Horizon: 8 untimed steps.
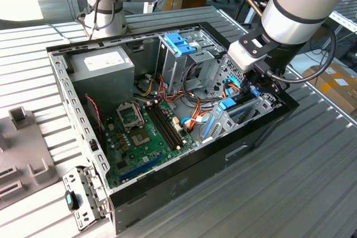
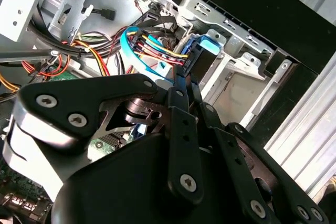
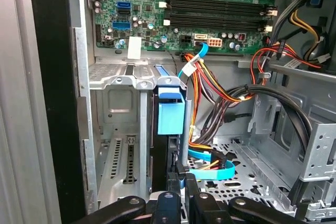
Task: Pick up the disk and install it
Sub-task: 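Insert the second disk wire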
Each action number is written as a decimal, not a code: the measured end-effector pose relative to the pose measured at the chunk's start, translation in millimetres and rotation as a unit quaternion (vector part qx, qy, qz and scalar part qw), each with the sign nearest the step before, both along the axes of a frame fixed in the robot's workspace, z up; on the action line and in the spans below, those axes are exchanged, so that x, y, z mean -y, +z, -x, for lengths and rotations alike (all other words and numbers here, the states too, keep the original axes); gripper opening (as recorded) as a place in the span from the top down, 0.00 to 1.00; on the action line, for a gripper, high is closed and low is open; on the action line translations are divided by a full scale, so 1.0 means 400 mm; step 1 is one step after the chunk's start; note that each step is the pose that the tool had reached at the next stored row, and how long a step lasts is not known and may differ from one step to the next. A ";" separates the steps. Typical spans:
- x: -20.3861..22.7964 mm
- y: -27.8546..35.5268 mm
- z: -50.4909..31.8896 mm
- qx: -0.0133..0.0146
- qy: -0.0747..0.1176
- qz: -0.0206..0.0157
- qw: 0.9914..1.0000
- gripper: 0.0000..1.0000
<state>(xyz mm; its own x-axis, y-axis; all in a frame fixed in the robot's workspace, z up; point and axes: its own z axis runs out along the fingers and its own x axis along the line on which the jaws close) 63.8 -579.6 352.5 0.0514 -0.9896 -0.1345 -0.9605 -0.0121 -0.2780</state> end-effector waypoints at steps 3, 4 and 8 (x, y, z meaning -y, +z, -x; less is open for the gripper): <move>0.000 -0.004 0.000 0.000 0.000 0.000 1.000 0.84; 0.000 -0.006 0.000 0.000 0.000 0.000 1.000 0.84; 0.000 -0.013 0.000 0.000 0.000 0.000 1.000 0.84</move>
